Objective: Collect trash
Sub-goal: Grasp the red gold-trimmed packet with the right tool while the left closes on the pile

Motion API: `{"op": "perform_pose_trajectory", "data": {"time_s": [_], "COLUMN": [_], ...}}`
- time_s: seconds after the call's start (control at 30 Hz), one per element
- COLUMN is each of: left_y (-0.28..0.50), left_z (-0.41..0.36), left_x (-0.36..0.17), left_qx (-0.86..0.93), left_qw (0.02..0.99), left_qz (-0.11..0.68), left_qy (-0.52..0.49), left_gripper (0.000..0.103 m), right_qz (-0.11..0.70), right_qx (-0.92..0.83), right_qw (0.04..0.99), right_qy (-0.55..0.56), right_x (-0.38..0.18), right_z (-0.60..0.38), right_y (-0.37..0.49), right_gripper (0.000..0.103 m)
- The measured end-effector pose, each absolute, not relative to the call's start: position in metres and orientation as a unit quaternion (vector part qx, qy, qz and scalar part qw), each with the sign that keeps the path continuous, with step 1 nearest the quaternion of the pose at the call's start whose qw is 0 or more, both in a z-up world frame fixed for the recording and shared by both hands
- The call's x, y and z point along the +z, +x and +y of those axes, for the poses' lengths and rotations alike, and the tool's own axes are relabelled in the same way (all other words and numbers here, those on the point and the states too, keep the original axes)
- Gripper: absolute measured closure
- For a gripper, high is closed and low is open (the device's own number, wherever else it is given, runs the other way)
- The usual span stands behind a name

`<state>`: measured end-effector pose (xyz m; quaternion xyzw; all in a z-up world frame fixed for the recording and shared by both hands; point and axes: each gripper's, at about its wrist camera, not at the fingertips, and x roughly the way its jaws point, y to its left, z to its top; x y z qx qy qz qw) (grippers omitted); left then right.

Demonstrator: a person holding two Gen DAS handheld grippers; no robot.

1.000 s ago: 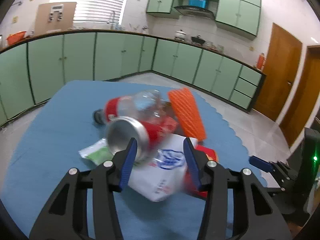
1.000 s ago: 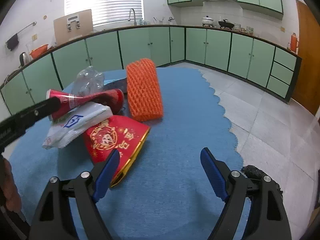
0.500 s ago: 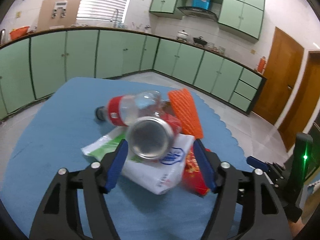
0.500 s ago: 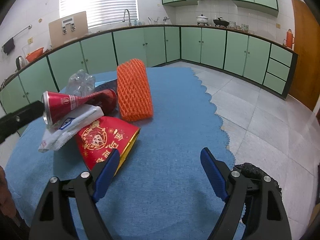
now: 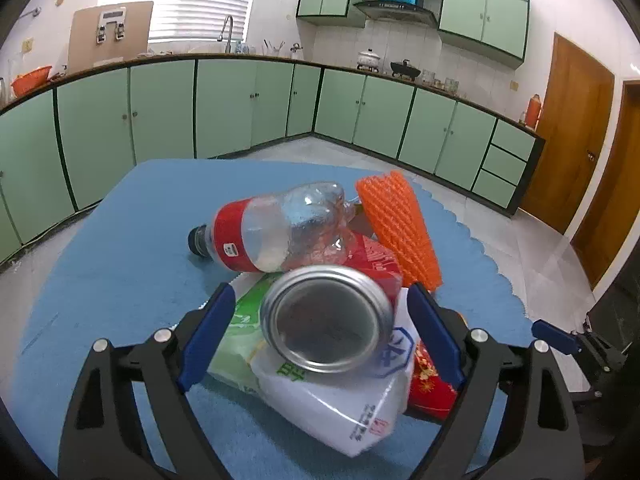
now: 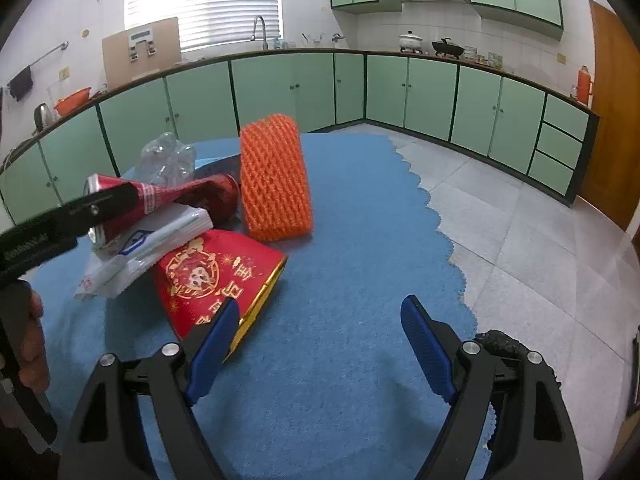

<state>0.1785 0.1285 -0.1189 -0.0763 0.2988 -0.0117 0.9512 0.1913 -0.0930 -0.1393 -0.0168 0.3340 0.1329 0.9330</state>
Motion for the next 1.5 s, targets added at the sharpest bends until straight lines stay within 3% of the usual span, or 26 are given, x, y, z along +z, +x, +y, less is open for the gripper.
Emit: {"op": "perform_pose_trajectory", "data": {"time_s": [0.07,0.23,0.27,0.43,0.5,0.57,1.5], "left_y": [0.183,0.184,0.183,0.175,0.171,0.170,0.141], "left_z": [0.130,0.129,0.128,0.126,0.122,0.118,0.126], "left_x": [-0.123,-0.130,-0.132,-0.134,-0.134,-0.132,-0.146], "left_qx": [-0.013,-0.012,-0.011,-0.007,-0.011,-0.021,-0.015], "left_qw": [0.949,0.947,0.947,0.948,0.949,0.948,0.946], "left_qz": [0.304,0.311,0.312,0.309,0.307,0.310,0.318], "left_qy": [-0.078,-0.078,-0.077,-0.078,-0.072,-0.072,-0.062], "left_gripper": [0.018,0.039,0.050,0.063,0.085,0.094,0.093], "right_qz": [0.335,0.335,0.335,0.335,0.335,0.334,0.353], "right_qx": [0.131,0.127,0.127,0.126,0.126,0.126,0.178], "right_qw": [0.933,0.934,0.934,0.934,0.934,0.934,0.918], "right_qy": [-0.015,-0.013,-0.012,-0.011,-0.011,-0.010,-0.010], "right_x": [-0.139,-0.138,-0.138,-0.137,-0.137,-0.136,-0.147], "right_z": [-0.094,-0.096,-0.096,-0.097,-0.097,-0.097,-0.073], "right_y": [0.193,0.195,0.195,0.195,0.195,0.195,0.191], "right_gripper": [0.022,0.022,0.022,0.022,0.022,0.022,0.022]}}
